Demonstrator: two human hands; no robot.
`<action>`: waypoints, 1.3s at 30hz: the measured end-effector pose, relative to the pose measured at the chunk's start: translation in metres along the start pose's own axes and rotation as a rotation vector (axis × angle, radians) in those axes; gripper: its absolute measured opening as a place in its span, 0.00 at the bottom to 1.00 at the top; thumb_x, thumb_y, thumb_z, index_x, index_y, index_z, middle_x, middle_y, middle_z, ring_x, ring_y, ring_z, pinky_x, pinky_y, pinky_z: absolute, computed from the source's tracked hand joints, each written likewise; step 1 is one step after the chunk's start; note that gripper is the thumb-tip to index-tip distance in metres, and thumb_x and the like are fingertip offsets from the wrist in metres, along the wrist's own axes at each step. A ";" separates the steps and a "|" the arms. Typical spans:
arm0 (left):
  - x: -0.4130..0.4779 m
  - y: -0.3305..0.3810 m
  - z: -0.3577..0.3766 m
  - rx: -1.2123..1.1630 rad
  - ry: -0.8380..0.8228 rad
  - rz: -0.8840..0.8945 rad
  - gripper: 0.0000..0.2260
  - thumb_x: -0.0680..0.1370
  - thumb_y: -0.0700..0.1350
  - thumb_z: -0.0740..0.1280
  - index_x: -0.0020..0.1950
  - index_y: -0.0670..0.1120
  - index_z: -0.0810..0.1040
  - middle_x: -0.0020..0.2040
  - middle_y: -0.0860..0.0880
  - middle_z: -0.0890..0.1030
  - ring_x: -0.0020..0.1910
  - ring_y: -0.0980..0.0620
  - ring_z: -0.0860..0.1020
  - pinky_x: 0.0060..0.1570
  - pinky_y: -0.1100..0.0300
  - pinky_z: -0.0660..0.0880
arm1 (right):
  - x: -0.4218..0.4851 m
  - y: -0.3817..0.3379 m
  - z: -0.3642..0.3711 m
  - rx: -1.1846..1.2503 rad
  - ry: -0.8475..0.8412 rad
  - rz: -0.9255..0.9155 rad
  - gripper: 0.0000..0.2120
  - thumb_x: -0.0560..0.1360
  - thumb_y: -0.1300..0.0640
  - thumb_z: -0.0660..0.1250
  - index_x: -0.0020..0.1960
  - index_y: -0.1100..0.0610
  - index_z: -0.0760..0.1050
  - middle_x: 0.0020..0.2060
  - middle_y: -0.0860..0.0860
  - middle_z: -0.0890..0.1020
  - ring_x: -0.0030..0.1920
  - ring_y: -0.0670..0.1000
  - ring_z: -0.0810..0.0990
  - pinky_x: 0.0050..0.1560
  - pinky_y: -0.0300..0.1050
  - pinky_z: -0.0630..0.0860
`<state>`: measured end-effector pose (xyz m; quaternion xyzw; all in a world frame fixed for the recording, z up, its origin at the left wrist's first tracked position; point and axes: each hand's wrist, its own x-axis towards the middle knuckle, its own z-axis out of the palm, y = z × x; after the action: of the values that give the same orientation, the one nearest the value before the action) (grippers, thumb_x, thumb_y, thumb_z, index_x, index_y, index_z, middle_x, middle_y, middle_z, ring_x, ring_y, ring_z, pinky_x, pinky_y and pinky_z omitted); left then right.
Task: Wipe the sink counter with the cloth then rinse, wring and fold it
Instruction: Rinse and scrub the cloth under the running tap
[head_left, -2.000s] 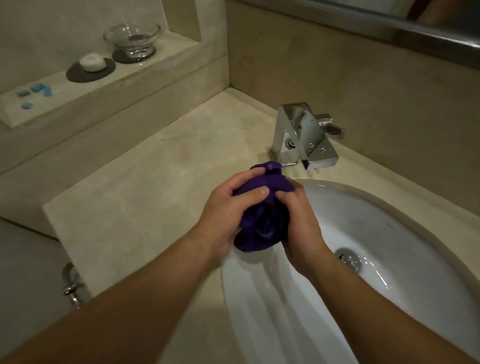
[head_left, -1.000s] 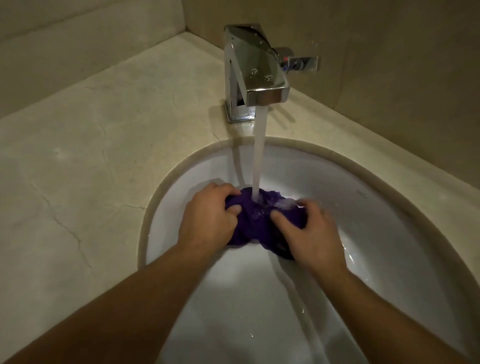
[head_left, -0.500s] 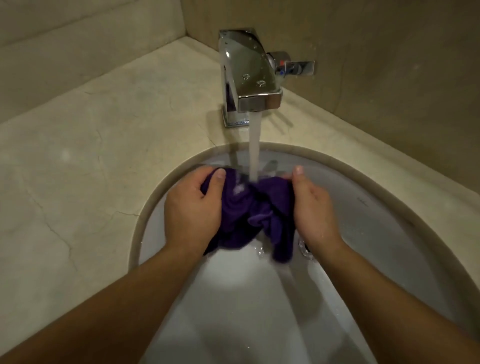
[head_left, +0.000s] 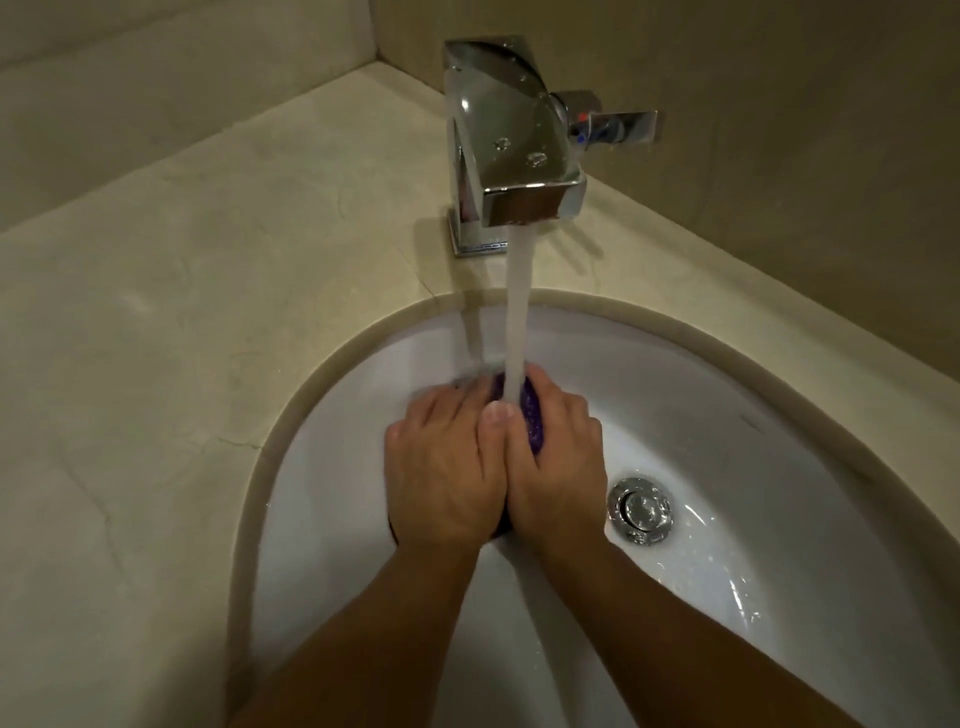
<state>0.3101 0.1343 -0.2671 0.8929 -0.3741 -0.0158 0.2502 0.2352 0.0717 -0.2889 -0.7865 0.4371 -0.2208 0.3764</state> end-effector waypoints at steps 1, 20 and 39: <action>0.000 0.000 0.003 0.034 -0.011 -0.011 0.26 0.84 0.57 0.43 0.62 0.52 0.80 0.56 0.52 0.83 0.59 0.50 0.77 0.56 0.51 0.74 | 0.002 0.003 0.003 -0.019 0.022 0.010 0.31 0.76 0.31 0.48 0.73 0.42 0.68 0.60 0.47 0.76 0.58 0.49 0.73 0.52 0.45 0.70; 0.022 0.019 0.020 0.233 -0.182 -0.075 0.26 0.82 0.59 0.48 0.48 0.49 0.82 0.42 0.49 0.84 0.45 0.48 0.77 0.50 0.52 0.67 | 0.032 0.009 -0.018 -0.353 -0.091 0.231 0.18 0.82 0.37 0.50 0.56 0.45 0.73 0.45 0.50 0.83 0.49 0.58 0.81 0.49 0.50 0.75; 0.001 -0.009 0.005 -0.222 0.105 0.029 0.13 0.78 0.42 0.64 0.62 0.45 0.77 0.60 0.48 0.78 0.58 0.51 0.75 0.59 0.62 0.71 | 0.018 0.012 -0.020 0.137 0.095 0.036 0.14 0.79 0.47 0.61 0.63 0.47 0.74 0.53 0.47 0.75 0.50 0.48 0.77 0.52 0.44 0.75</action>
<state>0.3153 0.1370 -0.2751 0.8538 -0.3695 -0.0065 0.3667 0.2249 0.0447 -0.2855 -0.7396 0.4521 -0.2806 0.4122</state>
